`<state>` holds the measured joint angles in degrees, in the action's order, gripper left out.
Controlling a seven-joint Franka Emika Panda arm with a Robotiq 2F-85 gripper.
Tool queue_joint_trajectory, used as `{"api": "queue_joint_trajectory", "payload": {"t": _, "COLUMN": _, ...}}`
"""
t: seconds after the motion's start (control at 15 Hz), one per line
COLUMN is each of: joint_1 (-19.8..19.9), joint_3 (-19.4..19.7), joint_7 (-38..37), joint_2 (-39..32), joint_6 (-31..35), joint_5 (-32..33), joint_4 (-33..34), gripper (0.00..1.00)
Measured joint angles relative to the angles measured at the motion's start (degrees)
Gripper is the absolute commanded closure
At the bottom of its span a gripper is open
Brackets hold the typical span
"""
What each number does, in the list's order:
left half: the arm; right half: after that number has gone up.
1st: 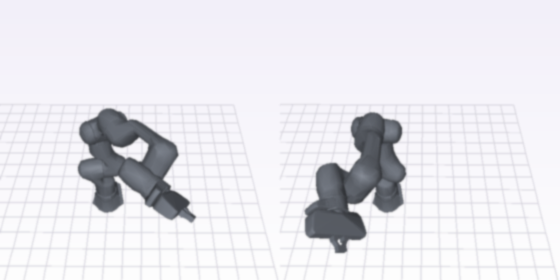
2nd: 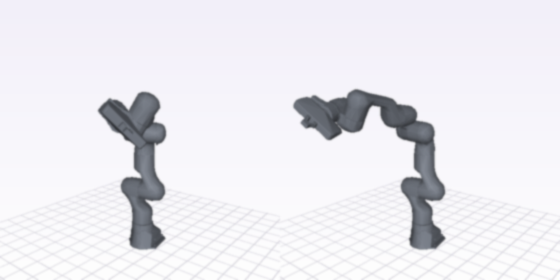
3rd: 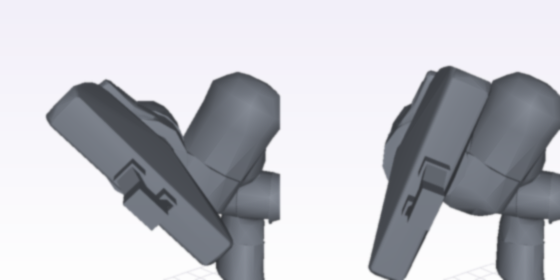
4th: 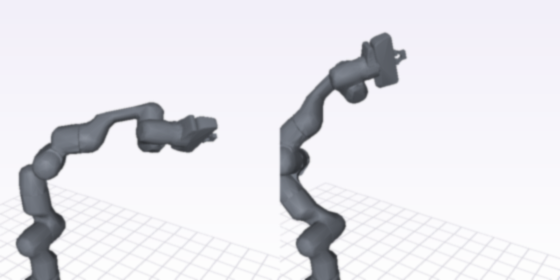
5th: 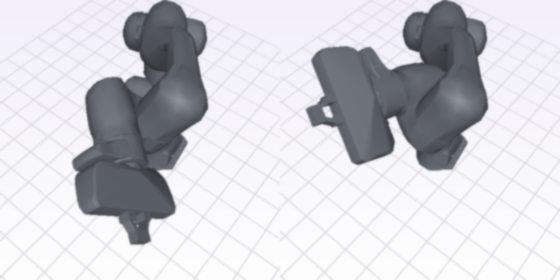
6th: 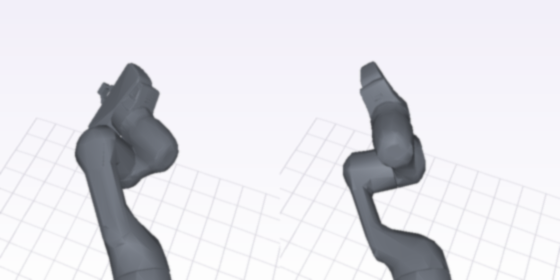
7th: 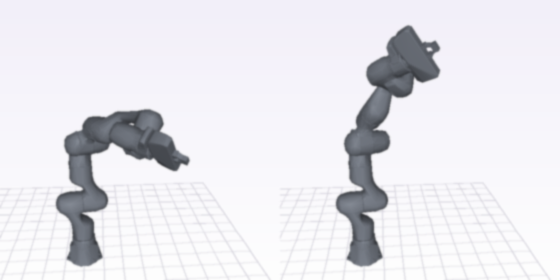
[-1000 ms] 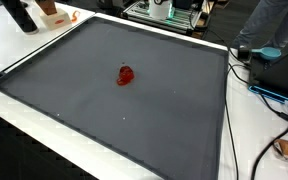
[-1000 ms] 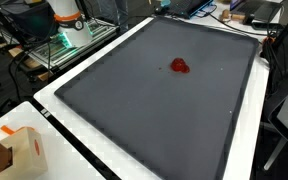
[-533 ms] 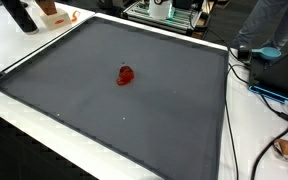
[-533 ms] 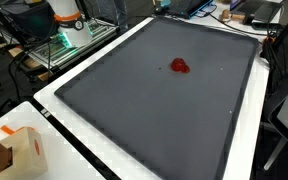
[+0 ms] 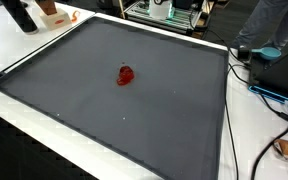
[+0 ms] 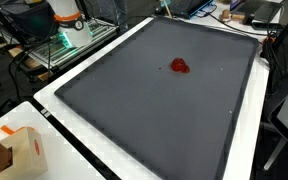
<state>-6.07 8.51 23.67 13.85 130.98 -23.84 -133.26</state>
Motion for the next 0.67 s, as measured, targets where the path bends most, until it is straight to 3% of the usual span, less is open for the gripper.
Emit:
{"api": "queue_joint_trajectory", "payload": {"t": 0.4, "joint_1": 1.67, "joint_3": 1.66, "joint_7": 15.05, "joint_2": -12.05, "joint_6": 0.18, "joint_5": -19.49, "joint_4": 5.25, "gripper": 0.97}}
{"api": "queue_joint_trajectory", "payload": {"t": 0.67, "joint_1": 4.84, "joint_3": -0.21, "joint_7": 18.68, "joint_2": -19.32, "joint_6": -0.83, "joint_5": -26.46, "joint_4": 8.57, "gripper": 0.97}}
